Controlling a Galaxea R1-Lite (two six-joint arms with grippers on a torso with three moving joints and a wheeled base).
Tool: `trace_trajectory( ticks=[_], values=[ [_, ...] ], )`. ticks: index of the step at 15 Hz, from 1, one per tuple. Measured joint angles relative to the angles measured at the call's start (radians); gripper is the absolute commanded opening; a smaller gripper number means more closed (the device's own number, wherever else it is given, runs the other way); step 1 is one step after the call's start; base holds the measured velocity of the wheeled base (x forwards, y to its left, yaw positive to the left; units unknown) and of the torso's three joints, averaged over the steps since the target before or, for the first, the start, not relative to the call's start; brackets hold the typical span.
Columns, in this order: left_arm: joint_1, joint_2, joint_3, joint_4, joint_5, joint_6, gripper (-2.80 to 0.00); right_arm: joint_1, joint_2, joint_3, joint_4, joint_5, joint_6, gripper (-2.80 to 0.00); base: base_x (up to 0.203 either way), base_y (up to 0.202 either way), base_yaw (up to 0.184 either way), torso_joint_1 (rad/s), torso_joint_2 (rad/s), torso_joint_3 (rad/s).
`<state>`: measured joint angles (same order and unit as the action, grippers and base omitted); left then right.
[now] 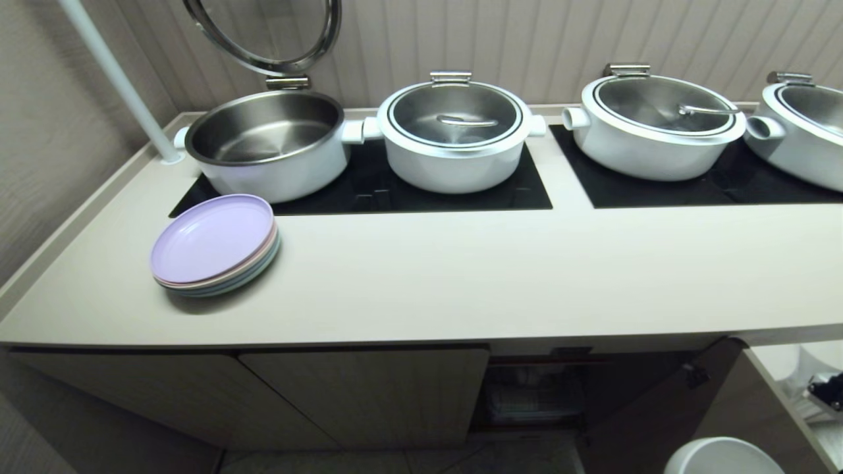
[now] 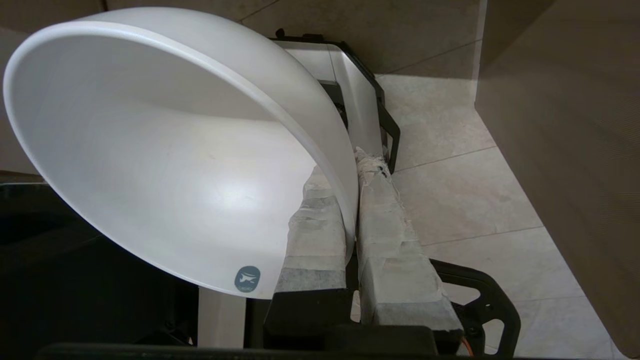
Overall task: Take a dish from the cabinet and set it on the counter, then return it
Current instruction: Place it on the table
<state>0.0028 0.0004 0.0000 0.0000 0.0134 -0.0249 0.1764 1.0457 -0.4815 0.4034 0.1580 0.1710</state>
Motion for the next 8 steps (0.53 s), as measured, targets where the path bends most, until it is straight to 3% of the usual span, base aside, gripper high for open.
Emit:
trace_trajectory(
  ticks=[8],
  values=[
    [0.000, 0.000, 0.000, 0.000, 0.000, 0.000, -2.80, 0.006, 0.007, -0.017, 0.015, 0.006, 0.033, -2.80, 0.000, 0.000, 0.000, 0.000, 0.00, 0.000]
  ],
)
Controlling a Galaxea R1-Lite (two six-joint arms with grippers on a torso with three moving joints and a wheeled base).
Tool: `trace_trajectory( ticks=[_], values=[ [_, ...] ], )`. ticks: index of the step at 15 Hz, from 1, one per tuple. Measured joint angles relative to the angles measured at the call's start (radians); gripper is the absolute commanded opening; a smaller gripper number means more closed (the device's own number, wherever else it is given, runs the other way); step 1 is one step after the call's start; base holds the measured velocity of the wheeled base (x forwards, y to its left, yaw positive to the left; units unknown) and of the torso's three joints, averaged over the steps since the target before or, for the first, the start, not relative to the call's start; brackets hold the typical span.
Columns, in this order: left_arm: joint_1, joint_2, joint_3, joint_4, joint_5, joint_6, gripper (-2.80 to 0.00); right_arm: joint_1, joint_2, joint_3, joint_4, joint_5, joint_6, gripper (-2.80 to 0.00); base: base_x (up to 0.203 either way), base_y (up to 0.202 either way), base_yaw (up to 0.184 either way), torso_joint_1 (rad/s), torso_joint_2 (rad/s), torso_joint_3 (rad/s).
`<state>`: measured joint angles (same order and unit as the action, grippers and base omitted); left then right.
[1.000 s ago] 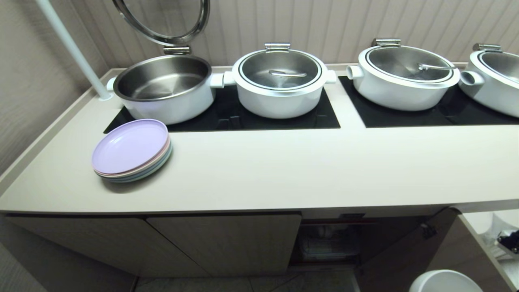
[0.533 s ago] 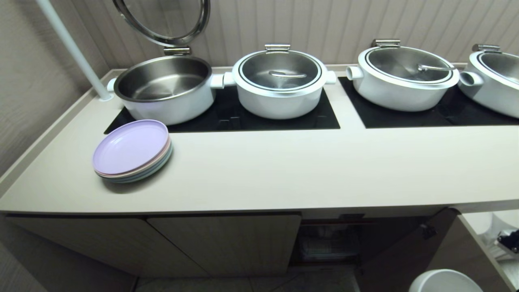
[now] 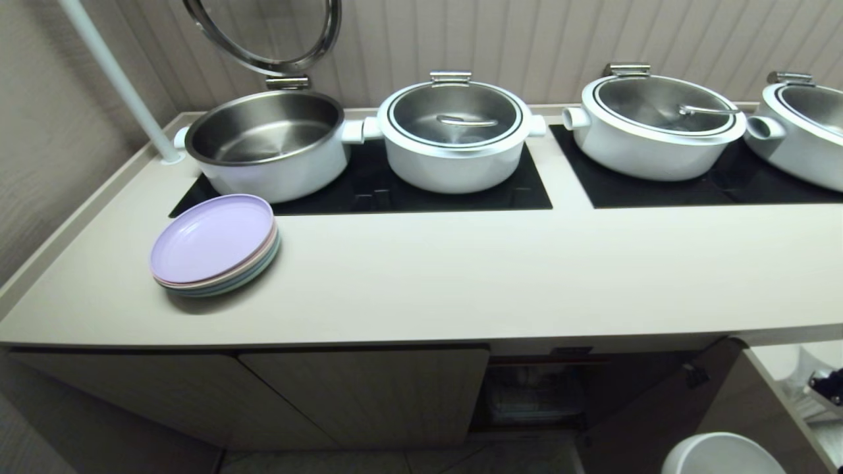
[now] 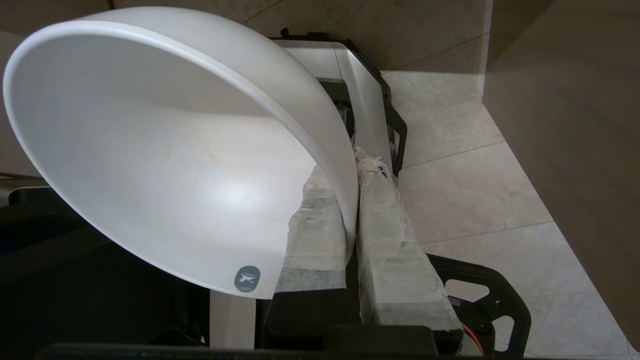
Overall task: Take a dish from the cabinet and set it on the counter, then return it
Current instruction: Place it on the table
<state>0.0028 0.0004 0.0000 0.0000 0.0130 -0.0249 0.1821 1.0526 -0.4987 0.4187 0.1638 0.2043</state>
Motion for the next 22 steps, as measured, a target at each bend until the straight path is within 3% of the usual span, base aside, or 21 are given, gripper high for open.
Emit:
trace_trajectory(
  ticks=[10, 22],
  values=[
    [0.000, 0.000, 0.000, 0.000, 0.000, 0.000, -2.80, 0.006, 0.000, 0.020, 0.097, 0.044, -0.002, -2.80, 0.000, 0.000, 0.000, 0.000, 0.00, 0.000],
    [0.000, 0.000, 0.000, 0.000, 0.000, 0.000, -2.80, 0.029, 0.003, 0.037, 0.097, 0.044, -0.002, -2.80, 0.000, 0.000, 0.000, 0.000, 0.00, 0.000]
  ],
)
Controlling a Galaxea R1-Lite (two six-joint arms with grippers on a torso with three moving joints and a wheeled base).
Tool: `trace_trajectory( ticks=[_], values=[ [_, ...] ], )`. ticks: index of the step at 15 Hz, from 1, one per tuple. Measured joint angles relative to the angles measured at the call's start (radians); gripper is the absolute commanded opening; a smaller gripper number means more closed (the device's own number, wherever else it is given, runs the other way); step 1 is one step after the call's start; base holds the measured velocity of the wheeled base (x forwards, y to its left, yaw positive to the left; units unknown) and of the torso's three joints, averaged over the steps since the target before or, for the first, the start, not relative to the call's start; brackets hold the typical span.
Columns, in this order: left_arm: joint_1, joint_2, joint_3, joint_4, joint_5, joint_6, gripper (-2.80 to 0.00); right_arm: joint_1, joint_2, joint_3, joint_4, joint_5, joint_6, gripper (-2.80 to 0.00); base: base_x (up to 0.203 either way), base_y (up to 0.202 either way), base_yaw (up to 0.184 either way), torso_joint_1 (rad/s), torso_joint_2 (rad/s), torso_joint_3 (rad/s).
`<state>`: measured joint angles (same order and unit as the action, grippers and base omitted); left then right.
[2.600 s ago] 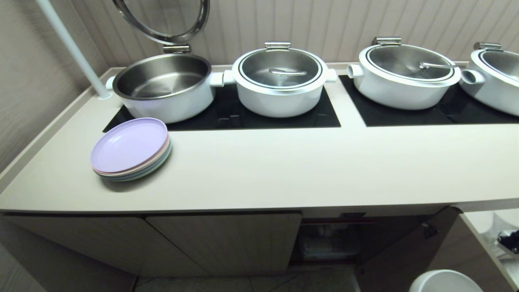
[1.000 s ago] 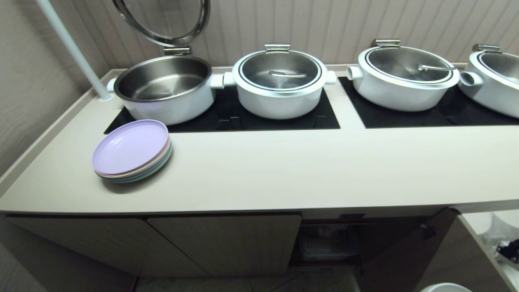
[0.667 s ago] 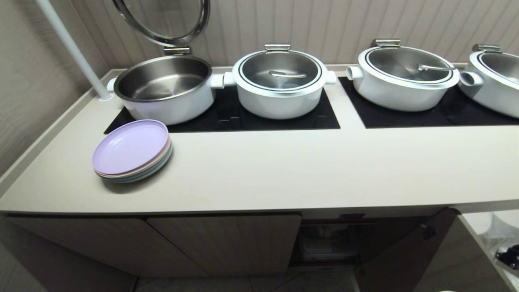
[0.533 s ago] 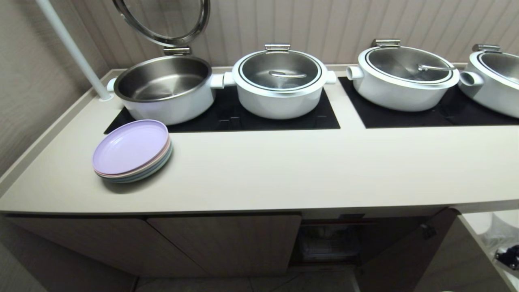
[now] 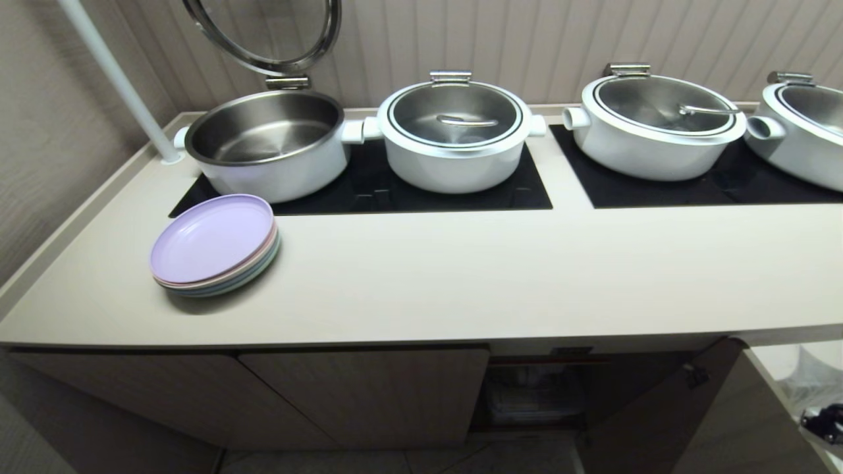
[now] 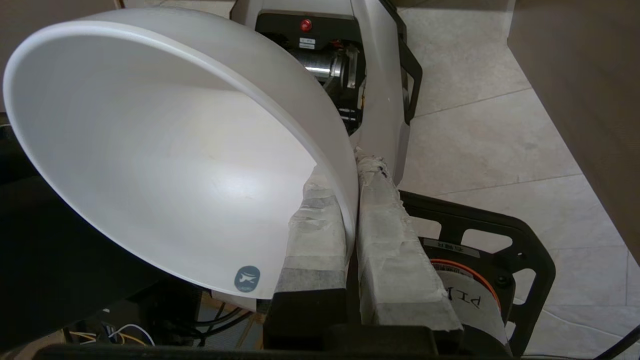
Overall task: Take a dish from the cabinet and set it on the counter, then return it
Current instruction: Place it on the table
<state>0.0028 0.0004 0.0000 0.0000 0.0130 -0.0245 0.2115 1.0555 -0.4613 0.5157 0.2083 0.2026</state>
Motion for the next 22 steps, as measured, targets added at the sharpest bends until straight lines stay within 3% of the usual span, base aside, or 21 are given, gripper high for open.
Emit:
trace_trajectory(
  ticks=[18, 22],
  values=[
    [0.000, 0.000, 0.000, 0.000, 0.000, -0.001, -2.80, 0.006, -0.003, 0.016, -0.009, 0.011, 0.000, -2.80, 0.000, 0.000, 0.000, 0.000, 0.00, 0.000],
    [0.000, 0.000, 0.000, 0.000, 0.000, -0.001, -2.80, 0.006, -0.003, 0.015, -0.010, 0.011, -0.001, -2.80, 0.002, 0.167, -0.001, 0.005, 0.00, 0.004]
  ],
)
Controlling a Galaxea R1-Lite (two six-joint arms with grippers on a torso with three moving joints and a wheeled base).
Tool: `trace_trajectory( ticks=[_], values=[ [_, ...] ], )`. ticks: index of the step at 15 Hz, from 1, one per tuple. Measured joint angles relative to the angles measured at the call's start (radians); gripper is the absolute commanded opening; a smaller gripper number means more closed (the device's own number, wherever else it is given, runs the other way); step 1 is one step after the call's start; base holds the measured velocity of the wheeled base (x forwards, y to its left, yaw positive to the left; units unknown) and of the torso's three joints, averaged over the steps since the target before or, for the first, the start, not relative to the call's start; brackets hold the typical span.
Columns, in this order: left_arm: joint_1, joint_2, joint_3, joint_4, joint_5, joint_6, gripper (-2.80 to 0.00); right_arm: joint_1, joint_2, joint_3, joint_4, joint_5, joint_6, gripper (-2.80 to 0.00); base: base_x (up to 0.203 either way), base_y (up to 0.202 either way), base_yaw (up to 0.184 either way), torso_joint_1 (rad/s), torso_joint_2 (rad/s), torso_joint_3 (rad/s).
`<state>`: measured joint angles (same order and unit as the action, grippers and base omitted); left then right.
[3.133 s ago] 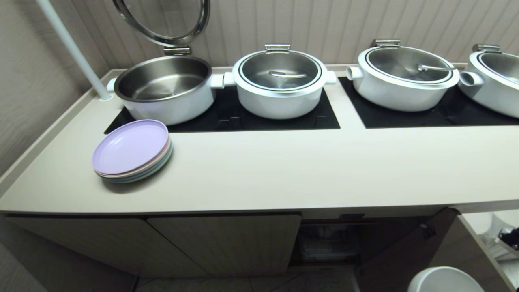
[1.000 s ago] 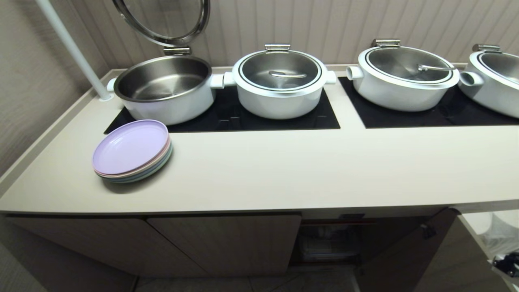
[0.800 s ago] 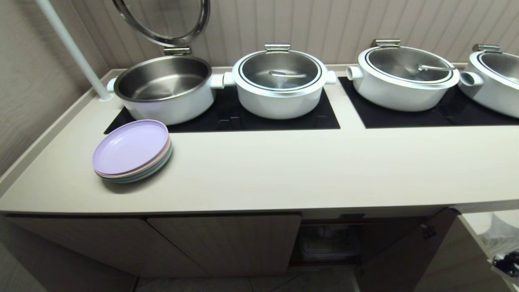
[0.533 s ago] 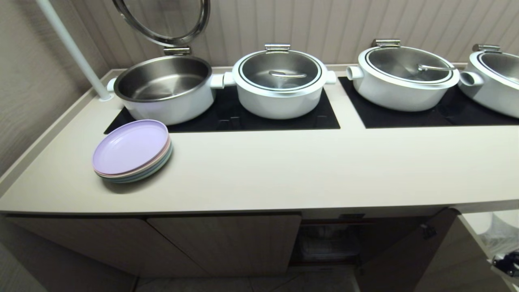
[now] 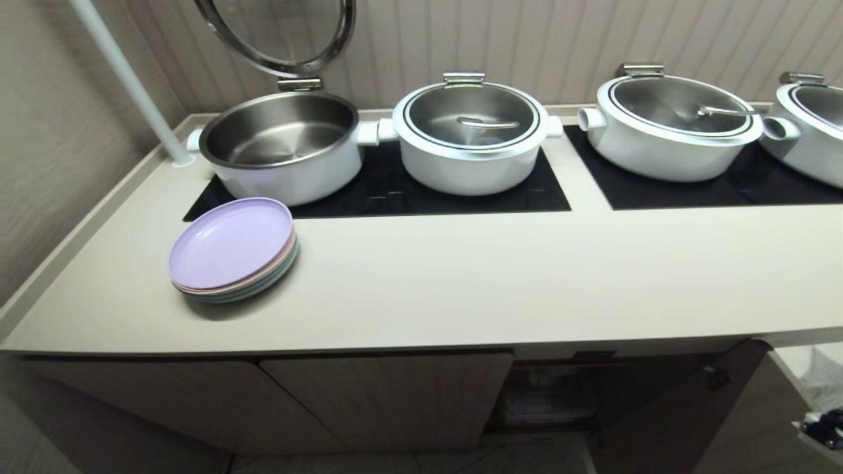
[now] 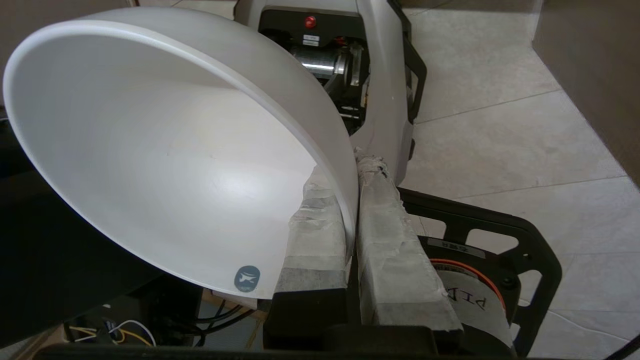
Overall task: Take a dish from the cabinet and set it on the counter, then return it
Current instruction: Place it on the table
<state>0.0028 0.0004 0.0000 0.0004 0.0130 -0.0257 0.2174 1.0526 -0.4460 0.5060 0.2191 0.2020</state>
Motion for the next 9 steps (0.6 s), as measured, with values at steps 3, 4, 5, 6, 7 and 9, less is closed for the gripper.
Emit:
trace_trajectory(
  ticks=[3, 4, 5, 6, 7, 9],
  values=[
    [0.000, 0.000, 0.000, 0.000, 0.000, 0.000, -2.80, 0.000, 0.000, 0.000, -0.001, 0.000, 0.000, -2.80, 0.000, 0.194, 0.001, 0.001, 0.00, 0.001],
    [0.000, 0.000, 0.000, 0.000, 0.000, 0.000, -2.80, 0.000, 0.000, -0.001, -0.001, 0.001, 0.000, -2.80, 0.000, 0.196, 0.001, 0.002, -0.01, 0.007],
    [0.000, 0.000, 0.000, -0.001, 0.000, 0.000, -2.80, 0.000, 0.000, -0.002, -0.001, 0.002, 0.000, -2.80, 0.000, 0.199, 0.001, 0.002, 0.00, 0.002],
    [0.000, 0.000, 0.000, -0.001, 0.000, 0.000, -2.80, 0.000, 0.000, -0.002, -0.001, 0.001, -0.001, -2.80, 0.000, 0.182, 0.002, -0.002, 0.00, 0.002],
    [0.000, 0.000, 0.000, -0.001, 0.000, 0.000, -2.80, 0.000, 0.000, -0.002, -0.002, 0.002, 0.000, -2.80, 0.000, 0.134, -0.002, 0.004, 0.00, 0.001],
    [0.000, 0.000, 0.000, -0.001, 0.001, 0.000, -2.80, 0.000, 0.000, 0.000, -0.006, 0.002, -0.001, -2.80, 0.000, 0.036, 0.001, 0.001, 0.00, -0.001]
  ],
)
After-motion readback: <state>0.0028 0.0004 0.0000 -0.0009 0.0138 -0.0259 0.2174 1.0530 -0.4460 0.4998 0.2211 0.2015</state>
